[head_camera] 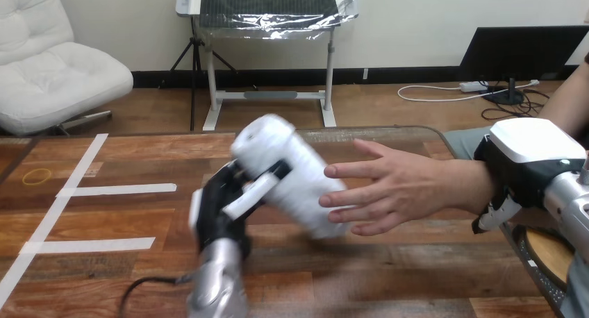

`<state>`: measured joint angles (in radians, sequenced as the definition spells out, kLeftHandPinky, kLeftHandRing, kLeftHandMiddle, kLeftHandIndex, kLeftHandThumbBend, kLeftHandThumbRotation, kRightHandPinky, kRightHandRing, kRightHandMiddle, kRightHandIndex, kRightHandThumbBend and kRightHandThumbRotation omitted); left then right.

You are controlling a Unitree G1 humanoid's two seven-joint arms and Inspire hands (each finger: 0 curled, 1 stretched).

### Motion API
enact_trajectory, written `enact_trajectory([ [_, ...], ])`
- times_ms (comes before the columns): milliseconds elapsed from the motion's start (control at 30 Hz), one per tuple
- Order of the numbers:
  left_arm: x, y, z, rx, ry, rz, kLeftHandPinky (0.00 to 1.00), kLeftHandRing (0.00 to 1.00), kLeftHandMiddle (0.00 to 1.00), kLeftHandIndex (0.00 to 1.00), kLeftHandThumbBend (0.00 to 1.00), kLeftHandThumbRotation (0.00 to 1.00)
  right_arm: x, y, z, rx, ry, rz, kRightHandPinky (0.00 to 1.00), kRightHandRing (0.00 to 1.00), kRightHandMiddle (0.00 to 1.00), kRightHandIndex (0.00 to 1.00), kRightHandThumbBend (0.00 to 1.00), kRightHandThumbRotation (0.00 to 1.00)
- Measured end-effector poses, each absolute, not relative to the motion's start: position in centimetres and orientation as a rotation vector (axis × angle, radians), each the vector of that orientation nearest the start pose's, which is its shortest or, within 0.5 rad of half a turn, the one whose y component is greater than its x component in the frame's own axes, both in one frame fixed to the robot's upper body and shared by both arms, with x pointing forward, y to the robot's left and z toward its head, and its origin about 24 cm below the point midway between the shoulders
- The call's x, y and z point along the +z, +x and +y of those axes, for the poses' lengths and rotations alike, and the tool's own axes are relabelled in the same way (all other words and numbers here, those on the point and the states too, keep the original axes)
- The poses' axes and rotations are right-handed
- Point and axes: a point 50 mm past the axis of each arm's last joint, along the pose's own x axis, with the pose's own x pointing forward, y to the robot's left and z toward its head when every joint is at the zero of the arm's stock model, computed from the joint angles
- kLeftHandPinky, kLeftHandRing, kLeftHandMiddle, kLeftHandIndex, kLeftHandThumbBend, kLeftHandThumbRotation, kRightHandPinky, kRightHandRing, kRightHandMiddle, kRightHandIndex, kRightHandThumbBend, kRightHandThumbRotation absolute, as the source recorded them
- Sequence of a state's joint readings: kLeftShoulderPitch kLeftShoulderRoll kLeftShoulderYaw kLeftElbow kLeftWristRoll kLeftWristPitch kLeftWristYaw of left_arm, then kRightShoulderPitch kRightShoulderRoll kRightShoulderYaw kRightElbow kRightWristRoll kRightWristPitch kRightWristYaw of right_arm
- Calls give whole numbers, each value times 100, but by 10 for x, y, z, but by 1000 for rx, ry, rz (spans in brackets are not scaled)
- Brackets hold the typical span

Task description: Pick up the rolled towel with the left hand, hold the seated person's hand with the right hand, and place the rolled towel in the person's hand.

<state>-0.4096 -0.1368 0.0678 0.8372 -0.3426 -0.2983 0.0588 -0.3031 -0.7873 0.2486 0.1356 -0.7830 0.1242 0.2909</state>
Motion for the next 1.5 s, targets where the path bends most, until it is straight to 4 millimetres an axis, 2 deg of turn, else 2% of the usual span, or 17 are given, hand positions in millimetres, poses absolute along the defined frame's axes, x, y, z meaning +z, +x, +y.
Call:
enact_trajectory([
  [500,10,317,63,-51,-428,139,38,40,45,48,69,0,105,302,-250,245,-1606,155,11,19,27,33,77,0],
  [1500,12,317,60,-53,-430,140,35,38,42,46,72,0,109,302,-253,225,-1600,147,11,19,27,34,76,0],
])
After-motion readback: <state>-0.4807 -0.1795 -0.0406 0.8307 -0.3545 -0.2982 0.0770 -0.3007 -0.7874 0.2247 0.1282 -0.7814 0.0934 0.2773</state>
